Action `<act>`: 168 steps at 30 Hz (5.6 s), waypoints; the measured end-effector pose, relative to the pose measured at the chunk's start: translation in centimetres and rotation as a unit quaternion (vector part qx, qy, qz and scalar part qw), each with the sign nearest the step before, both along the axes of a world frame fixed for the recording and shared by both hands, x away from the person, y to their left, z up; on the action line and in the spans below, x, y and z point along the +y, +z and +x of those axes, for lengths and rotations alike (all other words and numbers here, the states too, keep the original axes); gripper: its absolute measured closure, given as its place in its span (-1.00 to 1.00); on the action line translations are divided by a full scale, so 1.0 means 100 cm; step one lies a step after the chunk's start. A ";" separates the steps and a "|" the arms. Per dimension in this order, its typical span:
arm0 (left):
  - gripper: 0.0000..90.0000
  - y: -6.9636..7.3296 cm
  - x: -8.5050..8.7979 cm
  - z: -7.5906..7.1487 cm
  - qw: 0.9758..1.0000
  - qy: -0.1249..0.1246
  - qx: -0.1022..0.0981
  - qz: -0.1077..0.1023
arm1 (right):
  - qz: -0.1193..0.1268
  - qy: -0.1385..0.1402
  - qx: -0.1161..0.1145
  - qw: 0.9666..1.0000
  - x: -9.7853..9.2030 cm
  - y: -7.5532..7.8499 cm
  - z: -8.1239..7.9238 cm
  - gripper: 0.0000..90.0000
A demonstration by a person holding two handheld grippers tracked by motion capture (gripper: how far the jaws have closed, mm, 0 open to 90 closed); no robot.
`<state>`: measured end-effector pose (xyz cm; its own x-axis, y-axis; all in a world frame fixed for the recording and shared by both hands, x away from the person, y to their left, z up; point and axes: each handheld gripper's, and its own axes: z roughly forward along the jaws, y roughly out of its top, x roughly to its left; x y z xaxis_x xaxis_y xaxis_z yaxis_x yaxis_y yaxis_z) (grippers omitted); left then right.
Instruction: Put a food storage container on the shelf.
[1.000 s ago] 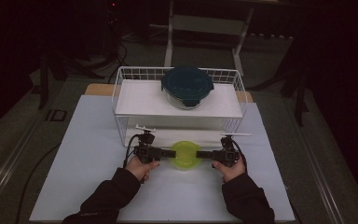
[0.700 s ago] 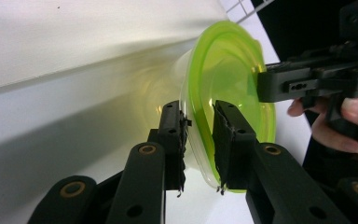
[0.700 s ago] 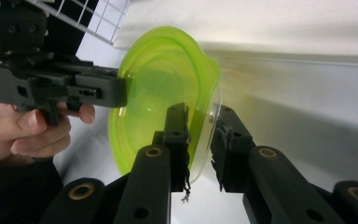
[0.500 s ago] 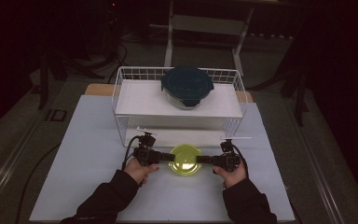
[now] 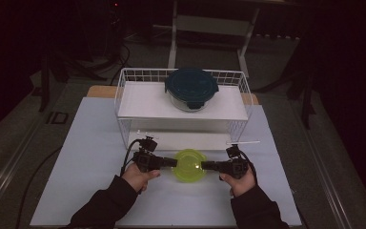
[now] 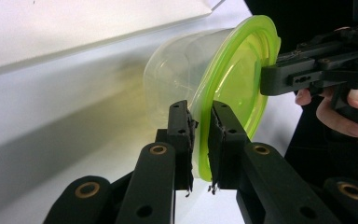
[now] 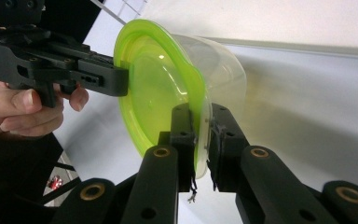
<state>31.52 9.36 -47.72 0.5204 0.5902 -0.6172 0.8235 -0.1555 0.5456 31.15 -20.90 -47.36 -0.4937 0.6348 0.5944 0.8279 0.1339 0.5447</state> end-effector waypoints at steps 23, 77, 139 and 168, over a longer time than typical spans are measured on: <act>0.79 0.082 0.004 -0.025 0.997 -0.007 -0.078 -0.008 | 0.018 0.010 -0.058 0.998 -0.001 0.067 -0.018 0.80; 0.81 0.229 0.015 0.050 0.986 0.045 -0.158 -0.037 | 0.024 -0.043 -0.154 0.987 0.016 0.224 0.057 0.79; -0.97 0.213 0.014 0.093 0.974 0.069 -0.207 -0.067 | 0.021 -0.093 -0.157 0.983 0.026 0.230 0.103 -0.45; -0.97 0.167 0.050 0.013 0.966 0.014 -0.253 -0.048 | 0.011 -0.050 -0.197 0.979 -0.008 0.176 0.031 -0.49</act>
